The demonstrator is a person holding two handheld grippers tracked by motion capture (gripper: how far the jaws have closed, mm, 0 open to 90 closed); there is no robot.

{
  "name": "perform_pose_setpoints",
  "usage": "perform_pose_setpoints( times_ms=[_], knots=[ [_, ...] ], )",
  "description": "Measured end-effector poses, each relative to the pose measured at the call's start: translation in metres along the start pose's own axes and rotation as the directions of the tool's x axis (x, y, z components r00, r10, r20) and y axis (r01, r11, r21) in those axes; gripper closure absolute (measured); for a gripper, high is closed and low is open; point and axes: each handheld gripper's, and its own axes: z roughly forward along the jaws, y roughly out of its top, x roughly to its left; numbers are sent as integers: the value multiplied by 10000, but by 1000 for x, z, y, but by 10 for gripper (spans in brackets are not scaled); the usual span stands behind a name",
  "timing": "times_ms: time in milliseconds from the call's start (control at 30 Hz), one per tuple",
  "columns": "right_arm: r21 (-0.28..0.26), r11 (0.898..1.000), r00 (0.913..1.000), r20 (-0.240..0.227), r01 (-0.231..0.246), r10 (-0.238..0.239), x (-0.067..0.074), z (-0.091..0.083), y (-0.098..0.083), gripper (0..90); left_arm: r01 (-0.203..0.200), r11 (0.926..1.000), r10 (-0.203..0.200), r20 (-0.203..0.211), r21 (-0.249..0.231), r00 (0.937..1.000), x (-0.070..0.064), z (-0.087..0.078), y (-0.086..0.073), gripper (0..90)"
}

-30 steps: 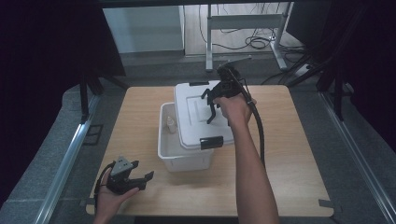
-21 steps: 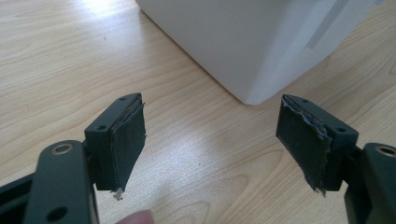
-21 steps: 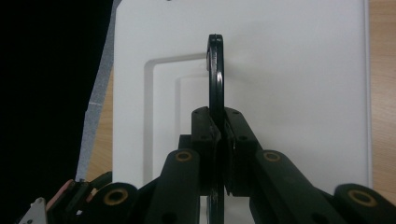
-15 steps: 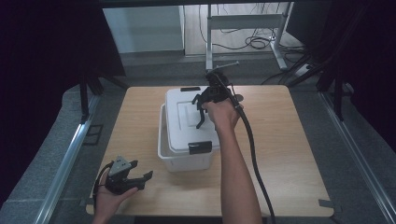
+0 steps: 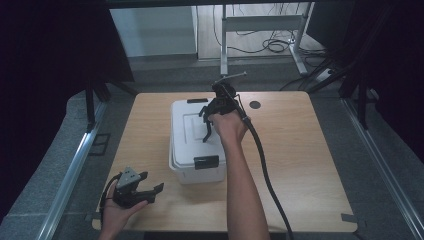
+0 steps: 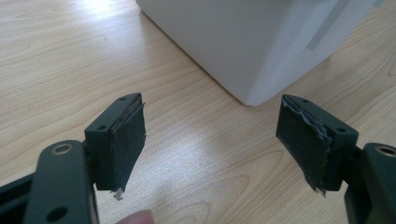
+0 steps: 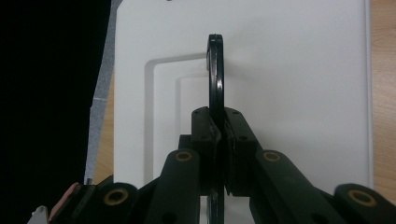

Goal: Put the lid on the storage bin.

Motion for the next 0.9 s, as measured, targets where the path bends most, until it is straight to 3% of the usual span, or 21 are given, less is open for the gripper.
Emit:
perform_pose_setpoints(
  times_ms=[433, 900],
  knots=[
    [66, 9998, 9998, 16, -201, 200, 6, 18, -3, 851, 5, 10000, -5, 6, -34, 10000, 1, -1, 0, 242],
    [-156, 9987, 9986, -247, -477, 473, -2, 26, -5, 851, 38, 10000, -38, -6, -43, 10000, 1, 0, 0, 241]
  ],
)
